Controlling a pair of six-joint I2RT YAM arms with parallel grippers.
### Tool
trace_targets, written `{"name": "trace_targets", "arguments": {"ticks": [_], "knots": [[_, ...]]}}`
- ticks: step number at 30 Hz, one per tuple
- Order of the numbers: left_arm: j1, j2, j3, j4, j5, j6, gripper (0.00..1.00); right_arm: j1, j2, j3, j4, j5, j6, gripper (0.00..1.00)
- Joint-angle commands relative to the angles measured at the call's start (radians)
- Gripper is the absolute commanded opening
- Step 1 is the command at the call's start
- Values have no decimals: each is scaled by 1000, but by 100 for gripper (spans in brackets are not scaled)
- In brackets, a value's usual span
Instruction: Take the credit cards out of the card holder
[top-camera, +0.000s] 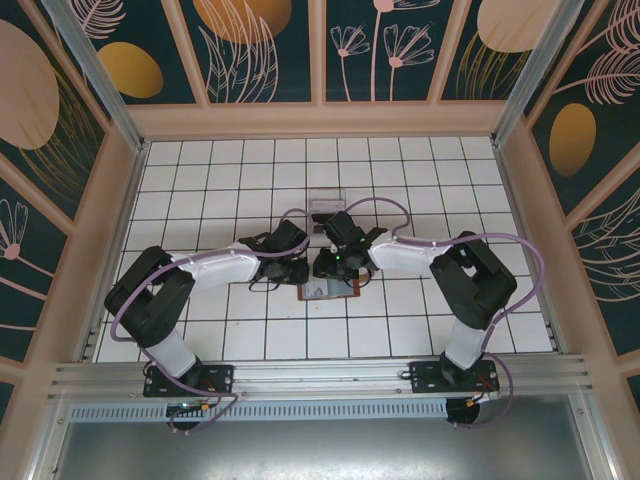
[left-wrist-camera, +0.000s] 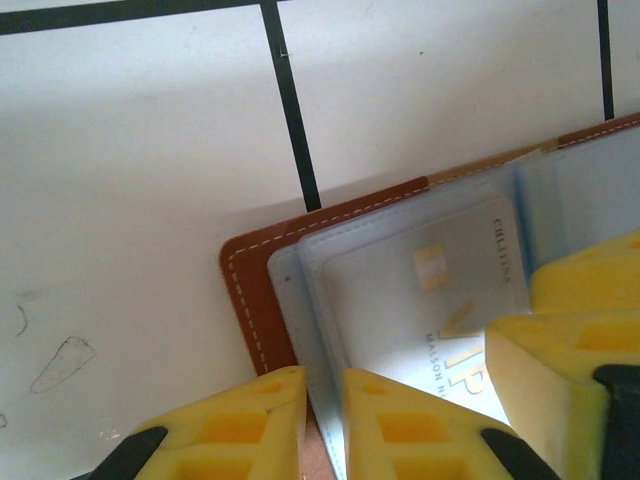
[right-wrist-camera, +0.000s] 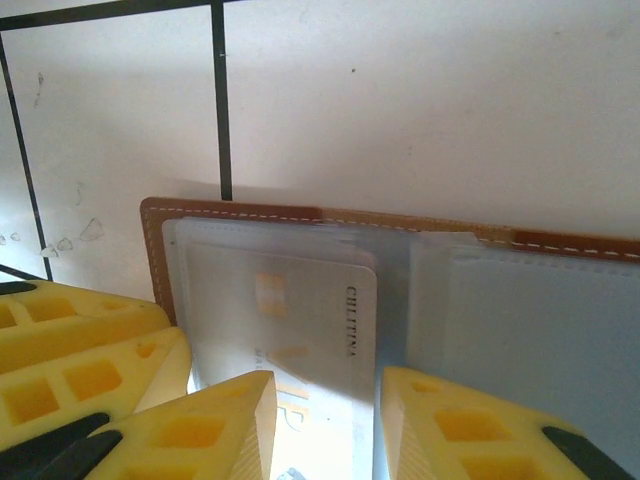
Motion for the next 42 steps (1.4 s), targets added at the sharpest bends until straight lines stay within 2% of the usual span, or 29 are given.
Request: {"name": "trace_targets", "arguments": {"ticks": [1,13,25,42], "knots": [[-6,-20,1,-30,-13,-6,18,10,-64,-4,-31,26,15,34],[-6,-12,7,-32,-11,-6,17,14,-33,-20,22,-25,25,20],[-7,-13,6,-32,-9,-6,17,14,13,-35,37,-25,23,20],[-7,-11,14,-34,-8,-3,17,18,-4,-6,-57,53,5,24]]}}
